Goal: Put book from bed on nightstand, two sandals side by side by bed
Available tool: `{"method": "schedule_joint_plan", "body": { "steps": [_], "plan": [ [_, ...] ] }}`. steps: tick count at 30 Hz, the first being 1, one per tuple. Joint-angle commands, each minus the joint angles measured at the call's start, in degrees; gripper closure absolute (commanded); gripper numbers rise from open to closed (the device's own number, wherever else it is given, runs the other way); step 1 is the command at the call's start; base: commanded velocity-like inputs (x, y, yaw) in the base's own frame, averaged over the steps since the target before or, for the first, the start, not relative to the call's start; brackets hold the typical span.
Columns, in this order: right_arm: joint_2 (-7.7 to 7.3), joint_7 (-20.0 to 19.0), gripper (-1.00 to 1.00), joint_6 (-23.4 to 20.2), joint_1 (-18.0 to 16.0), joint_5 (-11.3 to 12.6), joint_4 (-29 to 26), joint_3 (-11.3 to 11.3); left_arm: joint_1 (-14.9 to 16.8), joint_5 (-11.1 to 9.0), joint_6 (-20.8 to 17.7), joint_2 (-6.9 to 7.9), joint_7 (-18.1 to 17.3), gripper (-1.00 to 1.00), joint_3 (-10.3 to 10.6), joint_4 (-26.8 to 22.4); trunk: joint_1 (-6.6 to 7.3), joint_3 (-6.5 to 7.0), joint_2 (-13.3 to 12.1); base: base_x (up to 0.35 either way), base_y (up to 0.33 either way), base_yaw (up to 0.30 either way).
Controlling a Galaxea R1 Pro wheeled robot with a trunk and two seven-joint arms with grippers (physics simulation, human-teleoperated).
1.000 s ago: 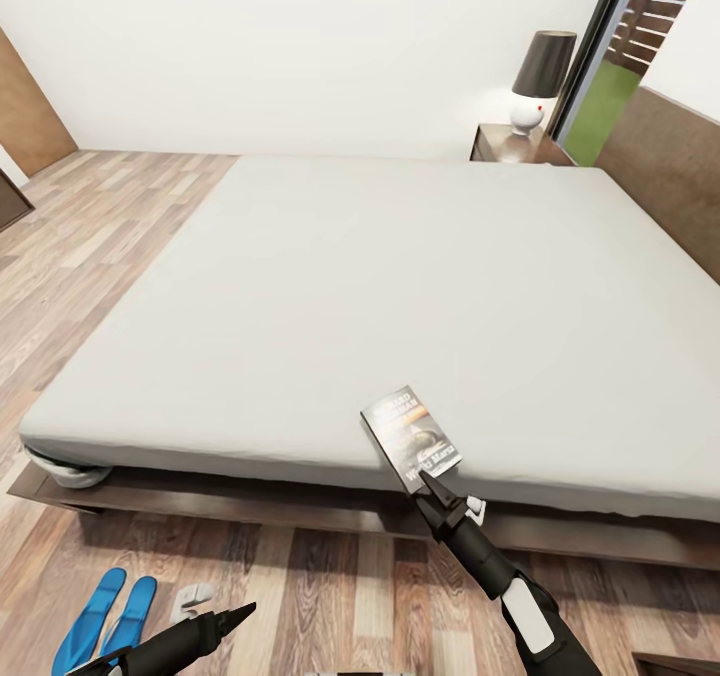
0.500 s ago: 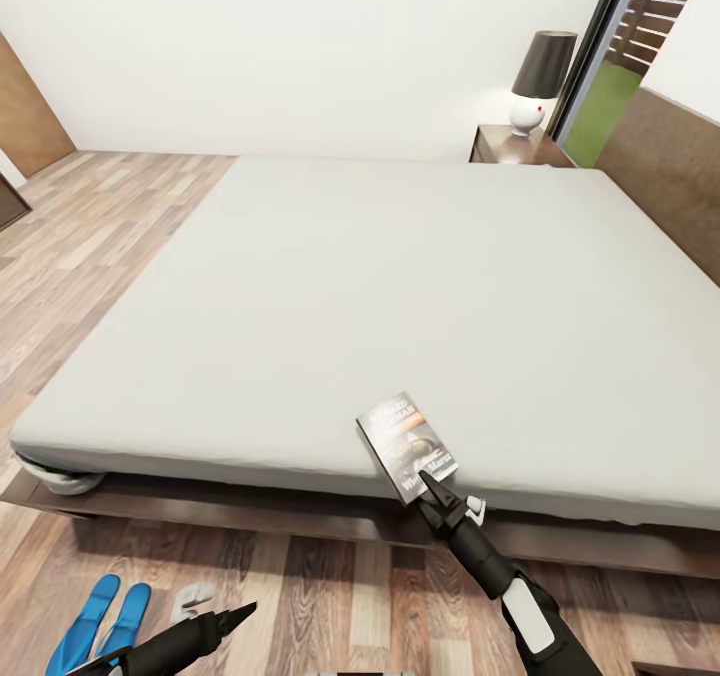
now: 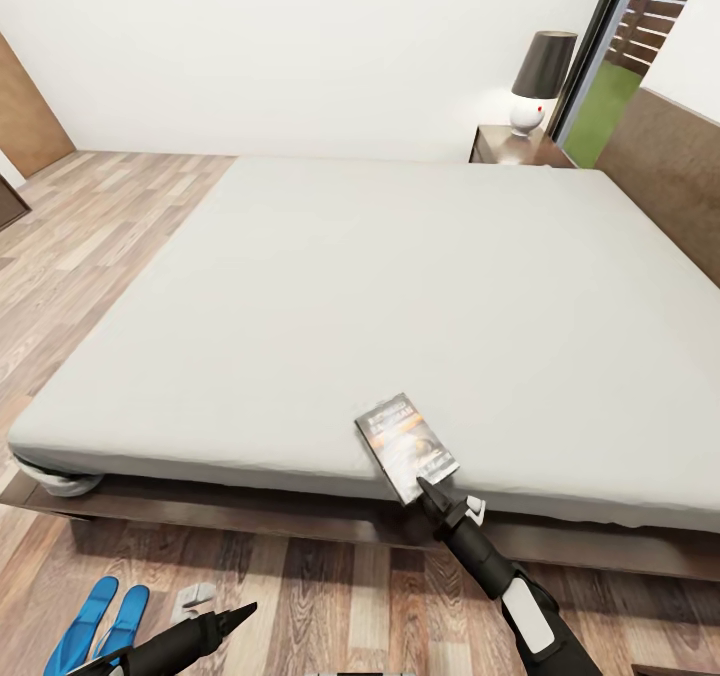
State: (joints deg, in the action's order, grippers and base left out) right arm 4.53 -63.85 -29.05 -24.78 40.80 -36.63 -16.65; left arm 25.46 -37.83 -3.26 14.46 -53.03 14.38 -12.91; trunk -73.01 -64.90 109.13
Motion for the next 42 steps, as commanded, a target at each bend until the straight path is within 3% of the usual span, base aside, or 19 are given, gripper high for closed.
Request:
{"method": "schedule_joint_plan", "body": {
  "steps": [1, 17, 42],
  "plan": [
    [0.05, -0.13, 1.0, -0.51, -0.02, 0.07, -0.01, -0.22, 0.02, -0.58, -0.34, 0.04, -0.13, -1.0, 0.39, -0.01, 0.01, -0.03, 0.01, 0.0, 0.0, 0.0],
    [0.08, -0.13, 1.0, -0.57, -0.02, 0.07, 0.0, -0.22, 0.02, -0.58, -0.34, 0.04, -0.14, -1.0, 0.39, -0.01, 0.01, -0.03, 0.01, 0.0, 0.0, 0.0],
    [0.09, -0.13, 1.0, -0.55, -0.01, 0.07, -0.02, -0.22, 0.02, -0.58, -0.34, 0.02, -0.14, -1.0, 0.42, -0.01, 5.5, 4.46, -10.01, 0.0, 0.0, 0.0]
  ]
}}
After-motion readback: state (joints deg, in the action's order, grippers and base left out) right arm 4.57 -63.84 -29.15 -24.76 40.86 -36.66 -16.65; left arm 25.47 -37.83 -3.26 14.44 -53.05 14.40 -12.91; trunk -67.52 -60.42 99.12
